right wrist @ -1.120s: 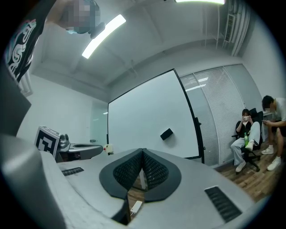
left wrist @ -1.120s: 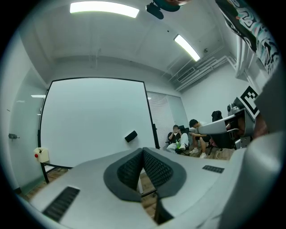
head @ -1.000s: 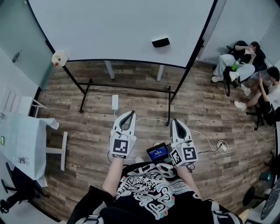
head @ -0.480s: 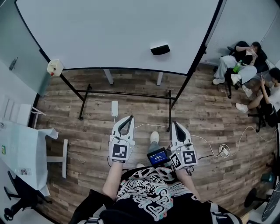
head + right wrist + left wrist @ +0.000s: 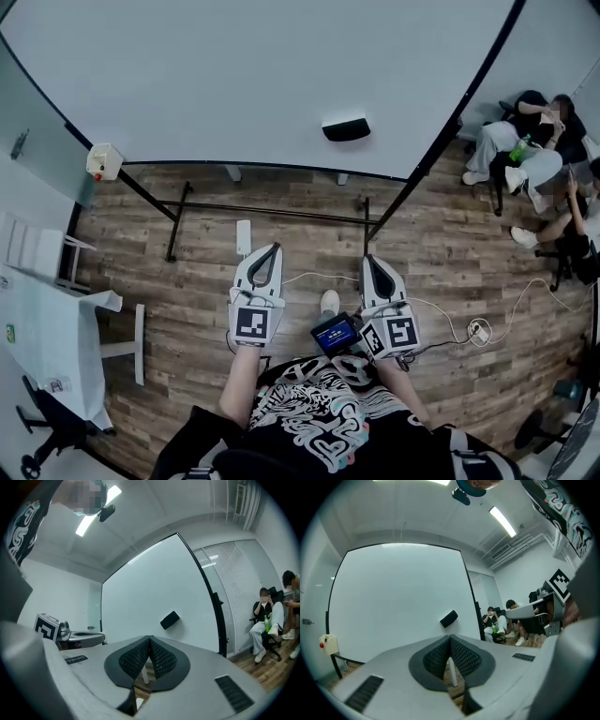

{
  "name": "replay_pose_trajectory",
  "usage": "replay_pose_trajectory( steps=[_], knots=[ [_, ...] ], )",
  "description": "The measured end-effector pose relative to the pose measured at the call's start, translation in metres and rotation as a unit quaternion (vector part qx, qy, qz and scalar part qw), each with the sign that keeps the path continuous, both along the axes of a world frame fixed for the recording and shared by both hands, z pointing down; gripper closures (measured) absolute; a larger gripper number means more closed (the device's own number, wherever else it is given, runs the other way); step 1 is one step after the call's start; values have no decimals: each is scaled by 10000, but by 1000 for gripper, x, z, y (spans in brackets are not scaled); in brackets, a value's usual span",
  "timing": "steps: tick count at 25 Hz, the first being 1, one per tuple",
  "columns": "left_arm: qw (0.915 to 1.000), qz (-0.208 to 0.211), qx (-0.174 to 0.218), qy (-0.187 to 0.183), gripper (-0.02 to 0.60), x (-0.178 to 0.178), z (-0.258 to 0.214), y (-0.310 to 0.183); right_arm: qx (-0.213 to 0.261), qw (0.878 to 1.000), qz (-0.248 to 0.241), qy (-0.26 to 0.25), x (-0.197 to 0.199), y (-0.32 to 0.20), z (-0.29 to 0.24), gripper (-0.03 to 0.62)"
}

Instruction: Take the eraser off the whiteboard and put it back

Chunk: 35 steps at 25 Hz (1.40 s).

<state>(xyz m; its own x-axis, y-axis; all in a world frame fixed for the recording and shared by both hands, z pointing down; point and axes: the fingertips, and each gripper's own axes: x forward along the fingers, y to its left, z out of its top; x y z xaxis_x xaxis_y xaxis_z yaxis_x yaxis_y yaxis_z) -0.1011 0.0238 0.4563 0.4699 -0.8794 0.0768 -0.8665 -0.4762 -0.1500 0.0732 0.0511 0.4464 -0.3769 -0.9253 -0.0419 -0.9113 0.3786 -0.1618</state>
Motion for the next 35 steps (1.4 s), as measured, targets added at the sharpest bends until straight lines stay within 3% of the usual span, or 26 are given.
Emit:
replay_pose_trajectory(
  steps=[5,10,14,20,35],
  knots=[
    [10000,-43,-1,-19,568,14,-3,-44,57,9997,-200,118,7,-50,-3,580],
    [9996,-97,-239,-83,568,24,5,-80,45,9979,-405,508,11,-93,1,580],
    [9999,-129,-25,-48,568,25,-3,-107,59,9972,-442,608,16,-119,1,580],
    [9996,-205,-190,-83,568,34,-3,-131,51,9967,-368,723,31,-143,3,580],
    [9992,-388,0,-9,568,55,-8,-161,424,9864,-764,1389,45,-178,3,580]
  ],
)
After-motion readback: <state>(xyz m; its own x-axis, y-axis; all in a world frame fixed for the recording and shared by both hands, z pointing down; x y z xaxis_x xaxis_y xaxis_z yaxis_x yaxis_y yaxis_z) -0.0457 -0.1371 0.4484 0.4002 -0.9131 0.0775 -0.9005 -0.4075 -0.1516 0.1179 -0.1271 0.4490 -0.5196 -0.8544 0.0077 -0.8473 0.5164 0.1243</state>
